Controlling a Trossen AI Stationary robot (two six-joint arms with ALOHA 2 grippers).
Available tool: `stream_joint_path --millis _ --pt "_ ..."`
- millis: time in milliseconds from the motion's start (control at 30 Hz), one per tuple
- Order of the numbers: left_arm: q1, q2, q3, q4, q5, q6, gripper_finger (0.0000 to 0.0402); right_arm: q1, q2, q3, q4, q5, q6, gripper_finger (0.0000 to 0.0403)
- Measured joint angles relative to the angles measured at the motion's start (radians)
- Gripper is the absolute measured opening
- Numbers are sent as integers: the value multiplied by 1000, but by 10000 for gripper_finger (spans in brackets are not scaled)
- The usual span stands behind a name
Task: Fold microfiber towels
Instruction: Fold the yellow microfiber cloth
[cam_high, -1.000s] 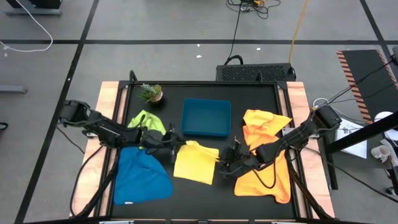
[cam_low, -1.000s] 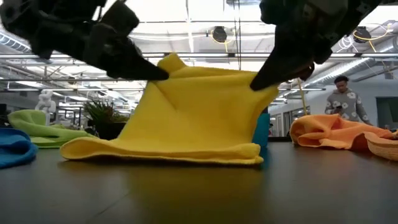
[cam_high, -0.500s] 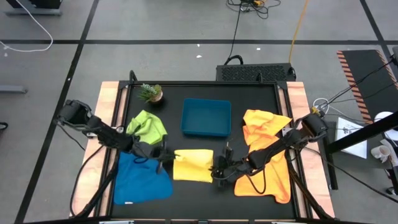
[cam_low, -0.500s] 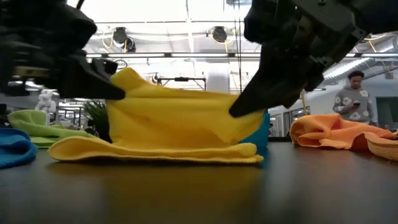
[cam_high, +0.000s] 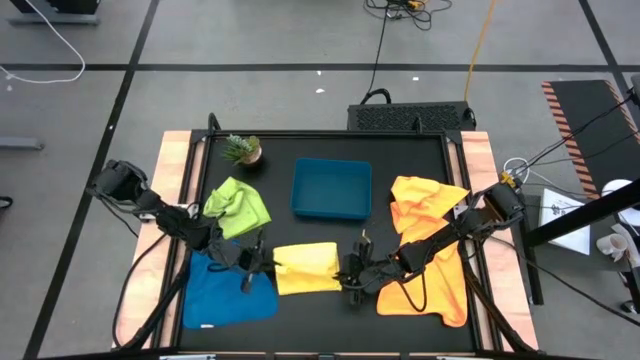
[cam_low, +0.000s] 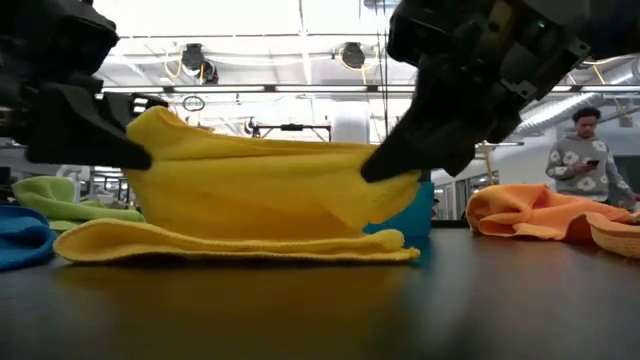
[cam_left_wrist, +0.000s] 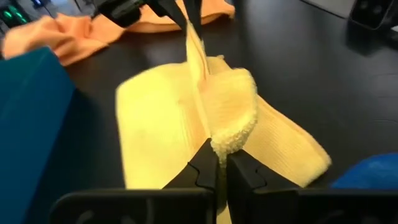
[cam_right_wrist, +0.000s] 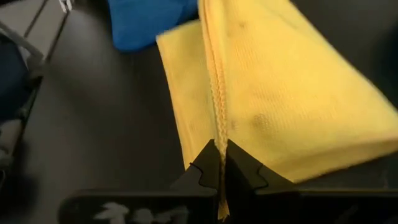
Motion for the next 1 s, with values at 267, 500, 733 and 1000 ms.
stream_joint_path --millis 267,500,733,1000 --pt "-31 1 -4 -52 26 3 36 2 1 -3 -23 -12 3 0" --pt "-36 1 -3 -34 27 -13 37 2 1 -3 -17 -21 29 0" --pt "-81 12 33 25 48 -17 38 2 1 -3 1 -23 32 0" --pt "-183 157 228 -21 -62 95 63 -13 1 -1 52 -20 68 0"
